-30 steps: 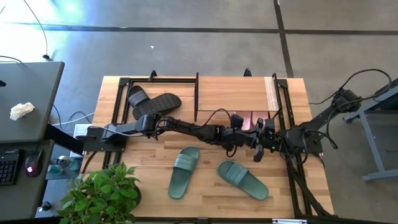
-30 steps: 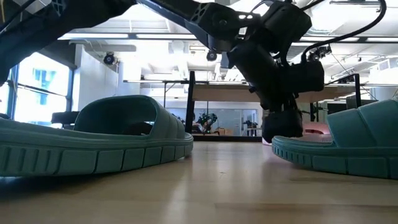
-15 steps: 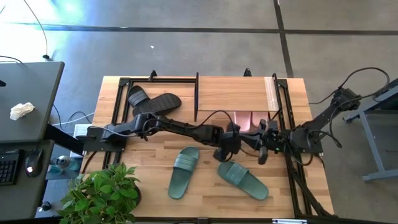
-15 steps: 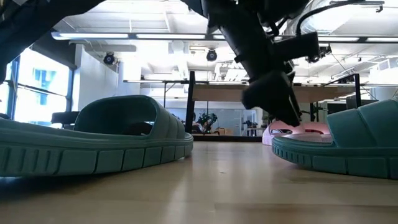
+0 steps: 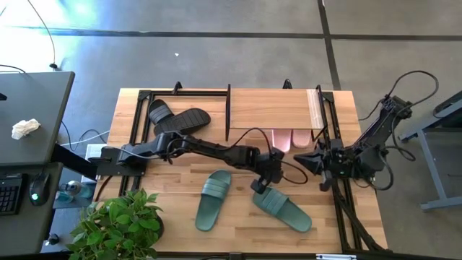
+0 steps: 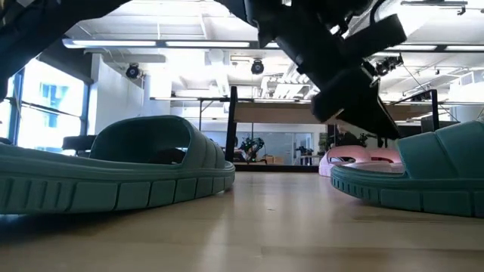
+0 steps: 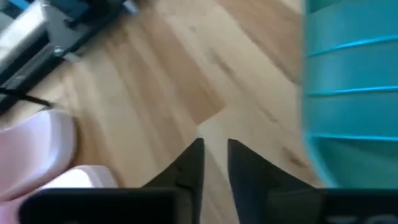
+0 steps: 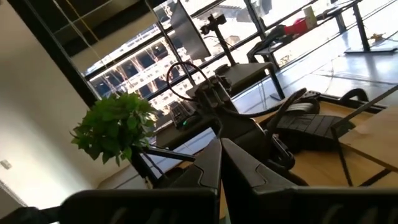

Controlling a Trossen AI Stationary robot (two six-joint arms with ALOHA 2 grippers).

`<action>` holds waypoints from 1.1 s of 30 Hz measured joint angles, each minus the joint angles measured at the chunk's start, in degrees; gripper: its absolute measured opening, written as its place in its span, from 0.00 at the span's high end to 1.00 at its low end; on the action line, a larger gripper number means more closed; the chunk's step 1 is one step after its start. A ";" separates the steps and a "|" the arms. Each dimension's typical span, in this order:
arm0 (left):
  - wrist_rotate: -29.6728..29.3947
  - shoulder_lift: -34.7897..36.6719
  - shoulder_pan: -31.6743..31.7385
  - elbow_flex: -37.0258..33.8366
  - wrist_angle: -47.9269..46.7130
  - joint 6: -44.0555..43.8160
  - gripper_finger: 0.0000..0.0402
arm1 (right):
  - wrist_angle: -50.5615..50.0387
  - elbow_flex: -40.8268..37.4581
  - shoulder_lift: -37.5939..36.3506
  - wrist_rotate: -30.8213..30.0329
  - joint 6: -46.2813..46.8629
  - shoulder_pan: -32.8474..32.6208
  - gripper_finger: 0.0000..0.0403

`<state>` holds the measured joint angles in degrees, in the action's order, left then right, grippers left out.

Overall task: Pick and place slides into the shelf
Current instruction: Put the pink slide under the shelf

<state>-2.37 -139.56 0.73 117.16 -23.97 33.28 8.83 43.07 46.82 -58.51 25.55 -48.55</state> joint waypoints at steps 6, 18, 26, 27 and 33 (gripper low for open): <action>-5.77 -2.59 1.21 0.16 1.96 1.53 0.99 | -0.32 0.00 0.43 -1.14 -0.60 -0.01 1.00; -11.96 -4.21 4.81 -0.04 1.37 2.35 0.99 | -0.44 0.00 0.41 -2.76 -1.63 0.02 1.00; -9.90 -4.19 6.84 -0.04 3.61 2.47 1.00 | -0.45 0.00 0.41 -2.98 -1.63 0.03 1.00; -9.73 -4.19 6.82 -0.04 3.85 2.48 1.00 | -0.44 0.00 0.41 -2.99 -1.63 0.02 1.00; -9.88 -5.46 6.88 -0.08 5.80 2.95 1.00 | -0.44 0.00 0.41 -3.88 -1.63 0.03 1.00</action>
<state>-12.25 -145.01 7.62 117.08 -18.18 36.23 8.38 43.07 47.22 -62.39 23.92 -48.52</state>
